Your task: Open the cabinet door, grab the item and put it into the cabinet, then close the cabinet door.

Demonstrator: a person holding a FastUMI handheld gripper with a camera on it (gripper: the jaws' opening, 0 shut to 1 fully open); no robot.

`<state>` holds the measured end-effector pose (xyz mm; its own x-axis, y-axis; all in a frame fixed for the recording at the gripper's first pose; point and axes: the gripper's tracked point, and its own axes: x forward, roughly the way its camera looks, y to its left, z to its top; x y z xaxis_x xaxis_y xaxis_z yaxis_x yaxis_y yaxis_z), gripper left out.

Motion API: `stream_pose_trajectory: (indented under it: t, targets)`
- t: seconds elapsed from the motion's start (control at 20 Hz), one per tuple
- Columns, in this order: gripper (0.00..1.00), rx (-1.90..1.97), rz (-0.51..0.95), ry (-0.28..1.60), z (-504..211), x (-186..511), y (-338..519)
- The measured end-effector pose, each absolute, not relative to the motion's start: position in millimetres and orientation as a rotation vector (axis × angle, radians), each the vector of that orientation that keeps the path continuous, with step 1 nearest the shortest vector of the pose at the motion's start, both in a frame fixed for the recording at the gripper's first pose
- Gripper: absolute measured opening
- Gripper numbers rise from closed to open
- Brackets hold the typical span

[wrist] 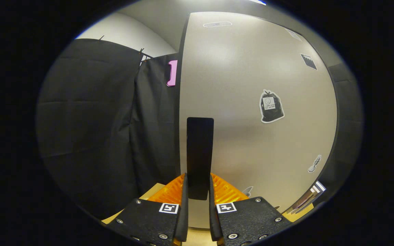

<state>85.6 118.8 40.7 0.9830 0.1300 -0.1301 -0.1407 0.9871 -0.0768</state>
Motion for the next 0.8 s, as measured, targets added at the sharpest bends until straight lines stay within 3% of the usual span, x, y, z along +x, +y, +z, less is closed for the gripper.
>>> stream_pose_trajectory:
  t: [0.8]
  targets:
    - [0.26, -0.099, 0.472, 0.182, 60.9, -8.5, 111.0]
